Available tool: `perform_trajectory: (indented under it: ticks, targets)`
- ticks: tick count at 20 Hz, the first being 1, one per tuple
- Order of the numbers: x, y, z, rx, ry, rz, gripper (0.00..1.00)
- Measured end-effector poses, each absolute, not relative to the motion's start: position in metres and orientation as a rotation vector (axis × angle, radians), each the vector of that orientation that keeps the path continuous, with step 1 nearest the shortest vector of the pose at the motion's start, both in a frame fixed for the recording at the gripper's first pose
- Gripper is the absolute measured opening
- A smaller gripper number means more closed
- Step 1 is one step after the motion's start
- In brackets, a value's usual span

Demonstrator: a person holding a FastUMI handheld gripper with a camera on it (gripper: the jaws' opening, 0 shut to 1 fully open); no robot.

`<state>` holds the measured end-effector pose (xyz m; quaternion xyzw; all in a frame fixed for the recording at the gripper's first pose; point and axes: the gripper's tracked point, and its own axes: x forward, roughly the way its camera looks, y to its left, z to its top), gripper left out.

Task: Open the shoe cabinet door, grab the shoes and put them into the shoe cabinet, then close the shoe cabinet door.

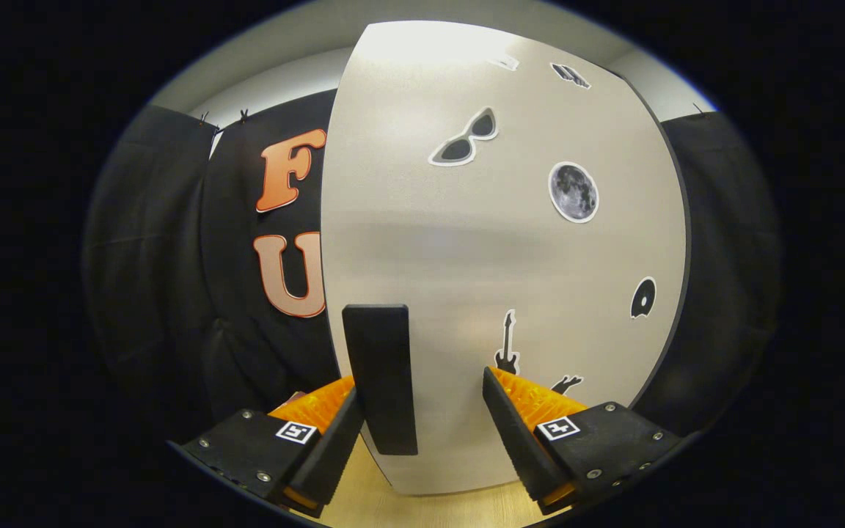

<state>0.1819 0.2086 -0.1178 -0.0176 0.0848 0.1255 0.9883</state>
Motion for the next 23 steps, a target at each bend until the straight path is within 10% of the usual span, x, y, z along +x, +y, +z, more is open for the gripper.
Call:
perform_trajectory:
  ticks: [23]
  targets:
    - [0.104, 0.12, 0.032, -0.045, -0.044, 0.278, 0.95]
